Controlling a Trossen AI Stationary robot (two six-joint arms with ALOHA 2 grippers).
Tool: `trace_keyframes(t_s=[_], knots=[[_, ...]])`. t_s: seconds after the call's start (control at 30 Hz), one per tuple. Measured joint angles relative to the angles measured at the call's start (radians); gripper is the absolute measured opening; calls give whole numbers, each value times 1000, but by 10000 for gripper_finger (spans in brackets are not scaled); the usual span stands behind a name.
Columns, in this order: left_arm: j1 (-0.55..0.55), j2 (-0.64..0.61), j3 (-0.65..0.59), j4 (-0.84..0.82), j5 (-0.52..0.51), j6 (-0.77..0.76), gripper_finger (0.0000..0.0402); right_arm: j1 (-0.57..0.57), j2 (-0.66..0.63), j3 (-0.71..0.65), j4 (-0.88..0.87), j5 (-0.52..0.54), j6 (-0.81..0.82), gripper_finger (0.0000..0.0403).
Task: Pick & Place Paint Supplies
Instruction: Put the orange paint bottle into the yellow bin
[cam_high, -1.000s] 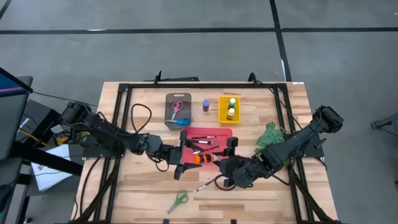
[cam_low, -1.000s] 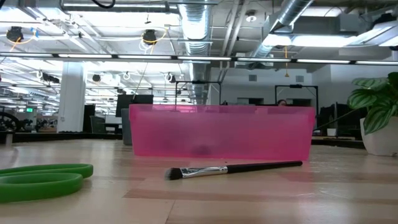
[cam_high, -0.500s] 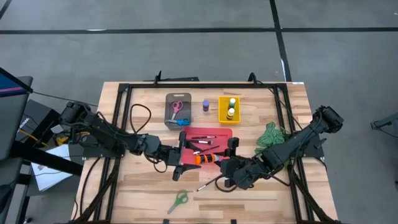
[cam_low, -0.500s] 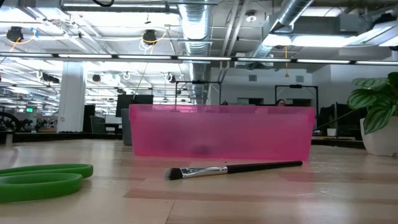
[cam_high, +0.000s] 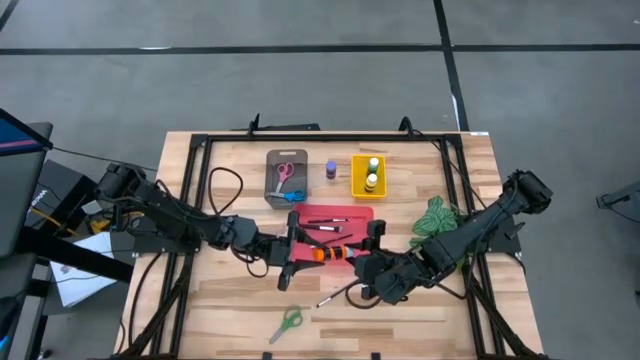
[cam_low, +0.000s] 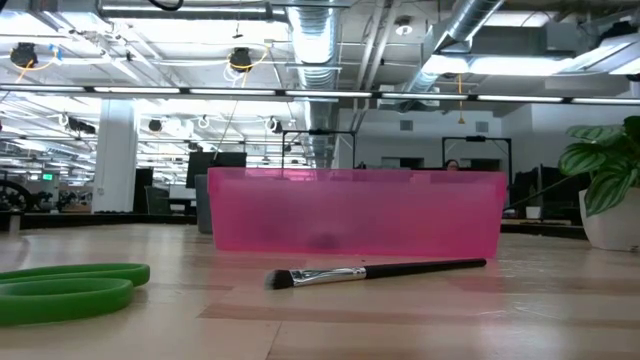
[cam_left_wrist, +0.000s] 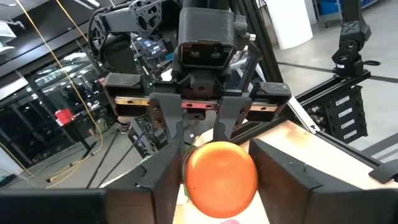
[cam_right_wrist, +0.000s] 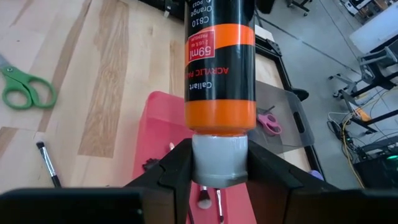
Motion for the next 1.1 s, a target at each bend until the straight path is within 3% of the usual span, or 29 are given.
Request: trace_keyframes(t_s=[0.23, 0.53, 0.83, 0.9, 1.0, 1.1], knots=[[0, 0, 0, -3, -19, 2, 132, 3, 0, 0, -1, 20, 0, 117], [0, 0, 0, 4, -33, 3, 130, 10, 0, 2, 4, 38, -30, 127], [8, -36, -1, 1, -392, -49, 128, 71, -1, 15, -7, 381, -81, 204], [12, -66, -1, -13, -427, -107, 127, 92, -1, 15, -6, 437, -109, 215], [28, -126, -26, -19, -376, -250, 127, 117, -1, 15, -6, 471, -146, 226], [57, -198, -63, -7, -190, -404, 127, 139, -1, 15, 4, 471, -187, 229]])
